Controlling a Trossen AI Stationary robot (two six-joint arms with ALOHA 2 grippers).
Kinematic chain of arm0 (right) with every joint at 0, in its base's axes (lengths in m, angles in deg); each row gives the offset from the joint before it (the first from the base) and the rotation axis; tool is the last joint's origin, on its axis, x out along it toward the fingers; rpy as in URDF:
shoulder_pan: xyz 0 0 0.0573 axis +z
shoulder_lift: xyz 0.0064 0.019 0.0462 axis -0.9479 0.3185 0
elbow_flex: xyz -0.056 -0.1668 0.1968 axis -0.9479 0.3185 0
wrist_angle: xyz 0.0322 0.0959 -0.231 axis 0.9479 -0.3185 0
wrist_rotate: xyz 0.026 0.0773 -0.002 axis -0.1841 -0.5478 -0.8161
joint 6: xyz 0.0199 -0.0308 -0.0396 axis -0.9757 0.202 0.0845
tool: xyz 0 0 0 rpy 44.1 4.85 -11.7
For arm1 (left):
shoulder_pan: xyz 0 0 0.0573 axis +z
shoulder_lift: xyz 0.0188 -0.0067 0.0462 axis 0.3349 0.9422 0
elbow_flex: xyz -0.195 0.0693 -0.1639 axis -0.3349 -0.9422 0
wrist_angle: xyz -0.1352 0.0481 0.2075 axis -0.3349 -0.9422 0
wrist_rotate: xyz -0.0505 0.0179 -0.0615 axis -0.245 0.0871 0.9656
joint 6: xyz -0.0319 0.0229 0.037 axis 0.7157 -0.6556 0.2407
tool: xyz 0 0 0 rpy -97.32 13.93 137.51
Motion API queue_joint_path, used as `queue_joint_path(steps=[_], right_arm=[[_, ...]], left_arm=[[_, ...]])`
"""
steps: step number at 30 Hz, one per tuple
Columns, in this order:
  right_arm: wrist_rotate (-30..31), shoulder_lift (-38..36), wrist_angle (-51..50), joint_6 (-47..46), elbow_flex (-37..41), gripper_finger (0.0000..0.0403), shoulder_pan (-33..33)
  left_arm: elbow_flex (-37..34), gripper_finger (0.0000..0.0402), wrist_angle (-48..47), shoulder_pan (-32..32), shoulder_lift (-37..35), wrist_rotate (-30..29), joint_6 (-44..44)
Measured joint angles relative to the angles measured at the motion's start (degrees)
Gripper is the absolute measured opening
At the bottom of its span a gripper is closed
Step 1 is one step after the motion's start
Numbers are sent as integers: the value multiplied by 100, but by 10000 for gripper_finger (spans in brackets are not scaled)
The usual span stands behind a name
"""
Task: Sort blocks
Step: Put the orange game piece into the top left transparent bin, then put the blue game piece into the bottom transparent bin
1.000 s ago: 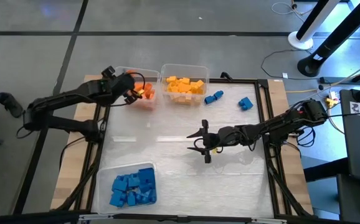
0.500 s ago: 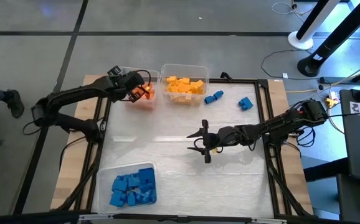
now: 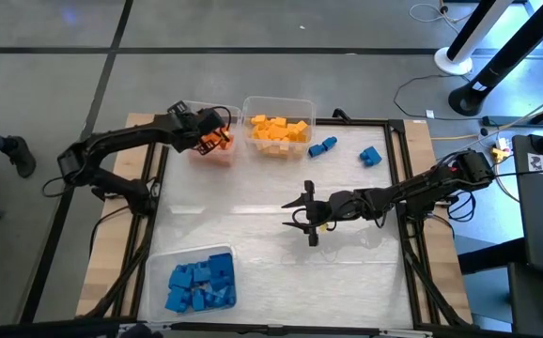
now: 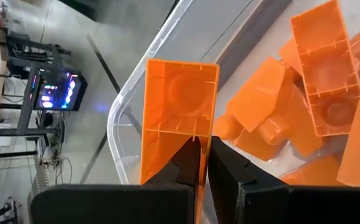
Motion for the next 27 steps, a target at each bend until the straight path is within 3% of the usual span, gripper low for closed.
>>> queue_joint_path(steps=[12,22,27], right_arm=[[0,2,-223,1,2,218,0],[-1,2,-256,0,2,218,0],[-7,-9,-266,1,2,218,-51]], left_arm=[[9,22,-3,28,50,27,-519],[9,141,-22,-4,50,13,-465],[167,159,-211,-178,8,-4,-211]])
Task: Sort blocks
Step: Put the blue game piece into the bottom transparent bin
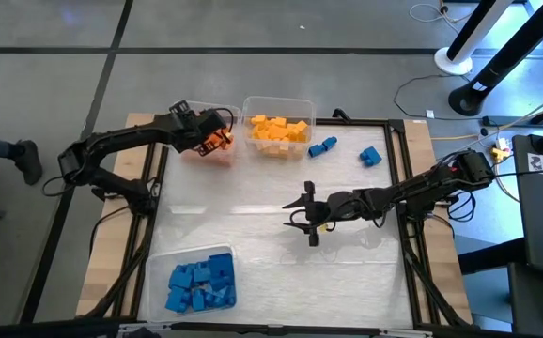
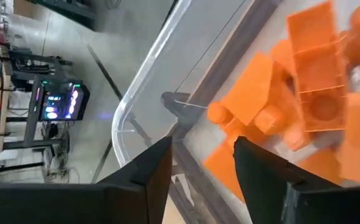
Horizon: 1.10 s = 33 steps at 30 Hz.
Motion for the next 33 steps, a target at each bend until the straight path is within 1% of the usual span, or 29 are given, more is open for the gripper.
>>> queue_joint_path(steps=[3,6,8,12,16,19,22,24,28,33], right_arm=[[-5,-143,-45,-19,0,218,-157],[-4,-412,-269,-11,0,218,-394],[-6,-667,-606,-4,0,218,-583],[-4,-1298,-1823,208,0,218,-982],[-6,-1858,-3186,245,0,218,-1344],[28,-2085,-3895,-86,0,218,-1550],[302,-2181,-4498,-413,0,218,-1739],[496,-2204,-4918,-791,0,218,-1886],[591,-2205,-5628,-1671,0,218,-2316],[596,-2205,-6309,-1958,0,218,-3091]], left_arm=[[186,158,-181,-149,-177,90,232],[247,153,-230,-337,-587,322,704],[248,152,-308,-446,-967,559,981],[143,151,-497,-699,-1891,909,1524],[-205,151,-545,-1034,-2864,1566,2425],[-585,151,-543,-1346,-3502,1979,2870],[-1017,150,-526,-1652,-3992,2068,3187],[-1300,151,-460,-1831,-4242,2072,3360],[-1856,150,301,-2189,-4557,2195,3350],[-2365,150,1701,-2640,-4624,2316,2842]])
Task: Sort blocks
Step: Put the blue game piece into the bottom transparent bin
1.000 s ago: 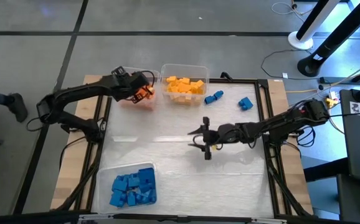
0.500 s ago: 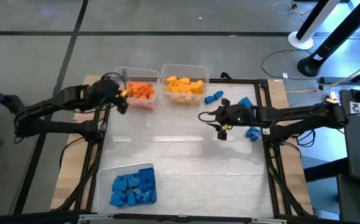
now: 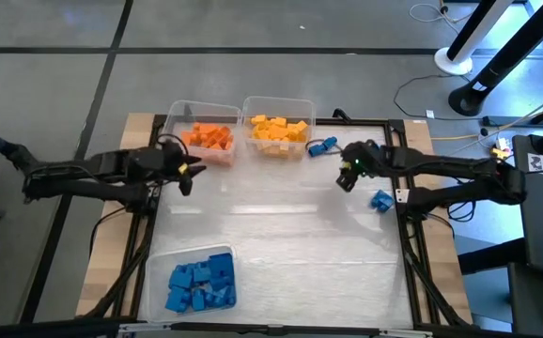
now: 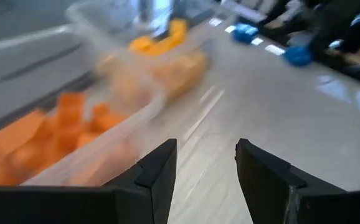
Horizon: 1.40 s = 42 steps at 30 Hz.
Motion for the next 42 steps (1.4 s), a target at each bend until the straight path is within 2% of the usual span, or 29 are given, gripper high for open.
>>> queue_joint_path(steps=[6,15,29,42], right_arm=[[2,0,-478,-2,0,218,-1100],[-12,208,-580,285,0,218,-2468],[-264,1227,-559,749,0,218,-3414],[-1167,1353,-224,1189,-2,218,-4182]], left_arm=[[-325,150,1115,-448,73,8,-442],[-327,150,1171,-814,142,5,-402],[-327,150,1166,-956,168,1,-290],[-327,150,1164,-956,168,-2,-249]])
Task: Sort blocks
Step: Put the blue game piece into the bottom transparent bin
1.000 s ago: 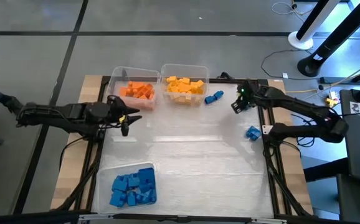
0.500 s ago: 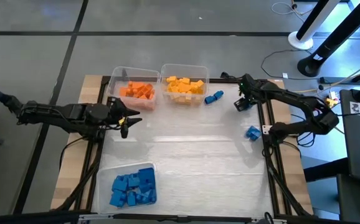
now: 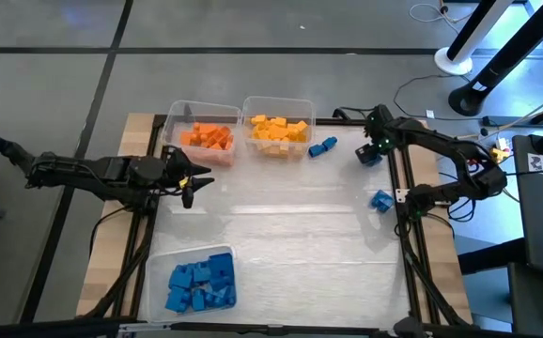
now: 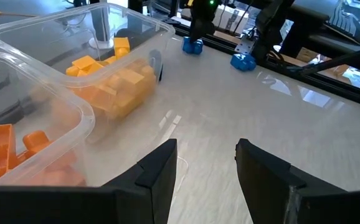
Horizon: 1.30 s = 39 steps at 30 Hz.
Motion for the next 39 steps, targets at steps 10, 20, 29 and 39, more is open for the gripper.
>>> queue_joint_path(steps=[10,20,29,39], right_arm=[[-453,604,-191,-5,-38,218,128],[-873,651,-158,-4,-22,218,626],[-1064,660,-202,-2,-9,218,1168],[-1365,669,-177,-6,4,218,2197]], left_arm=[[2,150,0,0,0,-2,107],[2,150,-4,0,0,-2,105],[2,150,-4,0,0,-2,105],[2,150,-4,0,0,-2,105]])
